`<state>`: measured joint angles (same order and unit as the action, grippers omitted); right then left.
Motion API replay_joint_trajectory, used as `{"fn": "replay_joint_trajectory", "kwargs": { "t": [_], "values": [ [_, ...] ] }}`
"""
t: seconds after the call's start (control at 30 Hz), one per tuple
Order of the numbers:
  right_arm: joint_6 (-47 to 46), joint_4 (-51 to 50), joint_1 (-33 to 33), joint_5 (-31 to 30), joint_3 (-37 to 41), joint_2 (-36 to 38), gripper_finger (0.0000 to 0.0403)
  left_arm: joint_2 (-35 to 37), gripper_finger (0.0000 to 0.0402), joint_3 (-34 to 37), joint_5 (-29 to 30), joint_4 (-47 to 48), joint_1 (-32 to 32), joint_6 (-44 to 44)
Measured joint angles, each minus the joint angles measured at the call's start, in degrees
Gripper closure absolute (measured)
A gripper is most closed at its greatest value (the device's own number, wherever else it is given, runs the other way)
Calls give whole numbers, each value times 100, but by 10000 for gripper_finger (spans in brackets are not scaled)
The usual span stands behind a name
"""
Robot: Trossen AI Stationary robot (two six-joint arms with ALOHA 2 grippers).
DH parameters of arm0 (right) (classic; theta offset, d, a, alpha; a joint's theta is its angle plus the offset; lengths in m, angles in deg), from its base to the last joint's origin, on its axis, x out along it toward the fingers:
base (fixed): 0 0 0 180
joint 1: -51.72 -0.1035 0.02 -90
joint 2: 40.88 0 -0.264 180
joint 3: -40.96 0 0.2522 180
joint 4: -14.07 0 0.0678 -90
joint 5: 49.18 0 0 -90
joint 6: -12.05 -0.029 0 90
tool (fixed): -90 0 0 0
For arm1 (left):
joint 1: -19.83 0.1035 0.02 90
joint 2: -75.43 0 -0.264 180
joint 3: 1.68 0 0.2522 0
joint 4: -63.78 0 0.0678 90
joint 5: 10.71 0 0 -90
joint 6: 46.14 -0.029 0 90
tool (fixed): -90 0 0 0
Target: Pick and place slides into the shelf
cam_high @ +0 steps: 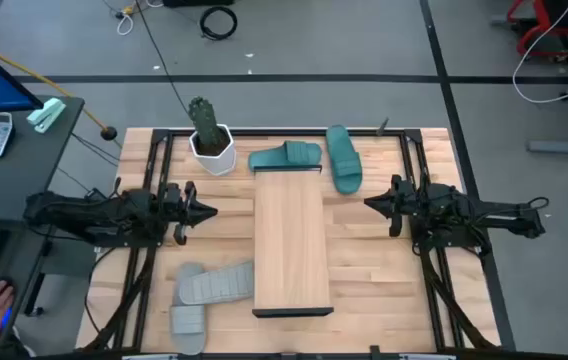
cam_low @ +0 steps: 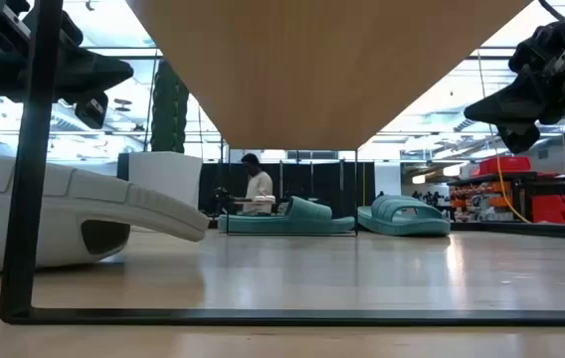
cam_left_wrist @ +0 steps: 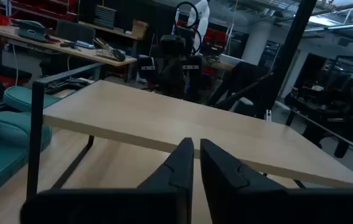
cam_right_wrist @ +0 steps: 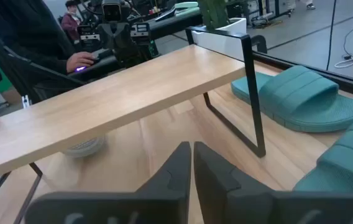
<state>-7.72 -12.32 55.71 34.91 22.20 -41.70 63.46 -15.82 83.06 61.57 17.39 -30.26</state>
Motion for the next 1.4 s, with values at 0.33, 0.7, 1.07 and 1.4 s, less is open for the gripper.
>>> {"fn": "replay_joint_trajectory", "kwargs": {
  "t": [0.33, 0.7, 1.07, 1.4],
  "values": [
    [0, -2, 2, -2, 0, 0, 376, 0, 365, 0, 0, -1, 1, 1],
    [0, 0, 0, -2, -2, 0, 376, 0, 369, 0, 0, 0, 0, 0],
    [0, -1, 2, -1, -2, 0, 376, 0, 366, 0, 0, -2, 2, 2],
    [0, 0, 2, -2, 0, 2, 376, 0, 367, 0, 0, -2, 1, 0]
  ]
}}
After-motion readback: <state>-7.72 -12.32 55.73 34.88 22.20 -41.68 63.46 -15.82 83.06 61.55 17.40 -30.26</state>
